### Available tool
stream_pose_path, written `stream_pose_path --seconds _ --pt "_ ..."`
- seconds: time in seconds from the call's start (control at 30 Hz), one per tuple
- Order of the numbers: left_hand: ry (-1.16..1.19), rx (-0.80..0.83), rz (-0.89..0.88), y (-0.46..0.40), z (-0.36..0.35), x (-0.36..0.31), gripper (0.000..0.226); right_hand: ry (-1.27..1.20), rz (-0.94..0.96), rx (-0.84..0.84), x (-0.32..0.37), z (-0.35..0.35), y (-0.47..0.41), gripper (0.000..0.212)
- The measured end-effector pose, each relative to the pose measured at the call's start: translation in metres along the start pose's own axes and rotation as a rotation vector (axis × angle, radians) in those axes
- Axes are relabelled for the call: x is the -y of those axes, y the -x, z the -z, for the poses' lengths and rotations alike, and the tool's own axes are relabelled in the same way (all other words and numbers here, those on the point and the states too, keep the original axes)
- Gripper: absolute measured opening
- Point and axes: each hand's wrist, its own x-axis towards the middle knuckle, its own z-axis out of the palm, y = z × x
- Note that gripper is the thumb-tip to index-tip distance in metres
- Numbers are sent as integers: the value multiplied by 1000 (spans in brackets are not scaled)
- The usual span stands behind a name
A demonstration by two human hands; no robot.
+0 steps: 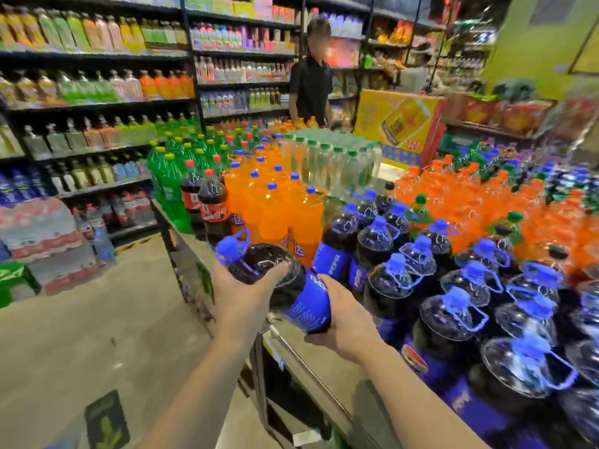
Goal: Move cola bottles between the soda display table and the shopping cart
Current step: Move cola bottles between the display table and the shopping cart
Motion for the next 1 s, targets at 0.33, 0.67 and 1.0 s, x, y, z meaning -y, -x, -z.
stream_pose_path --seconds 0.33,0.67,1.0 --pt "-124 296 -125 -90 -42 27 79 48 -336 -155 -48 -71 -68 90" --pt "-211 593 -251 -123 -105 68 77 -242 -675 -443 -64 -113 -83 108" --pt "-268 848 -369 -148 -148 88 85 -264 -925 -641 -77 -138 -93 82"
